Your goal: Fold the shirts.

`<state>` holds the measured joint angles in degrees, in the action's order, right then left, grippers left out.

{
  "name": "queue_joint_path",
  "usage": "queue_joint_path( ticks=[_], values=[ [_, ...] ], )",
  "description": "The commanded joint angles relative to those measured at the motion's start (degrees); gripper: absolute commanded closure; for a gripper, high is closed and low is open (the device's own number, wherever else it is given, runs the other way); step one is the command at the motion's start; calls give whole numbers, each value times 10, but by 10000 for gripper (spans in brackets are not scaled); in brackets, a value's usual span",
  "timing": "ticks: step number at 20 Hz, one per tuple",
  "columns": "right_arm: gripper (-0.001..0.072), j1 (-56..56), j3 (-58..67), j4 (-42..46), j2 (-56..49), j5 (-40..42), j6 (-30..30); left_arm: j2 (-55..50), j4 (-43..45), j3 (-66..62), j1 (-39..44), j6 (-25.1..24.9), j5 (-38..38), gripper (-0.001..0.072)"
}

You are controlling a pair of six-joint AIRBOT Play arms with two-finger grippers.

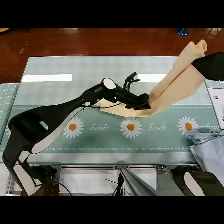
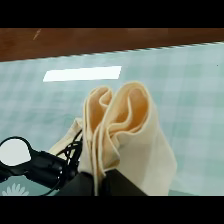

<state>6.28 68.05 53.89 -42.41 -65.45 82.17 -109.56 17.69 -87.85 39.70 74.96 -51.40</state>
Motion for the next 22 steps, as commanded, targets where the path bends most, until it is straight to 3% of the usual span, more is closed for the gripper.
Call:
queue_joint_path(
  ticks=[1, 6, 10, 14, 19, 22],
  values=[
    [678, 0, 0, 24, 7, -10, 7, 29, 9, 0, -42, -12, -2, 680],
    [678, -69, 0, 53, -18, 61, 11, 162, 121, 0, -212, -12, -65, 680],
    [678, -180, 0, 122, -125, 133, 61, 275, 149, 0, -367, -12, -125, 680],
    [678, -276, 0, 154, -260, 258, 94, 367, 149, 0, -490, -12, -174, 679],
    [677, -384, 0, 150, -398, 474, 150, 433, 150, 0, -552, -20, -225, 678],
    [670, -430, 0, 150, -447, 552, 202, 446, 149, 0, -548, -23, -234, 678]
  ],
)
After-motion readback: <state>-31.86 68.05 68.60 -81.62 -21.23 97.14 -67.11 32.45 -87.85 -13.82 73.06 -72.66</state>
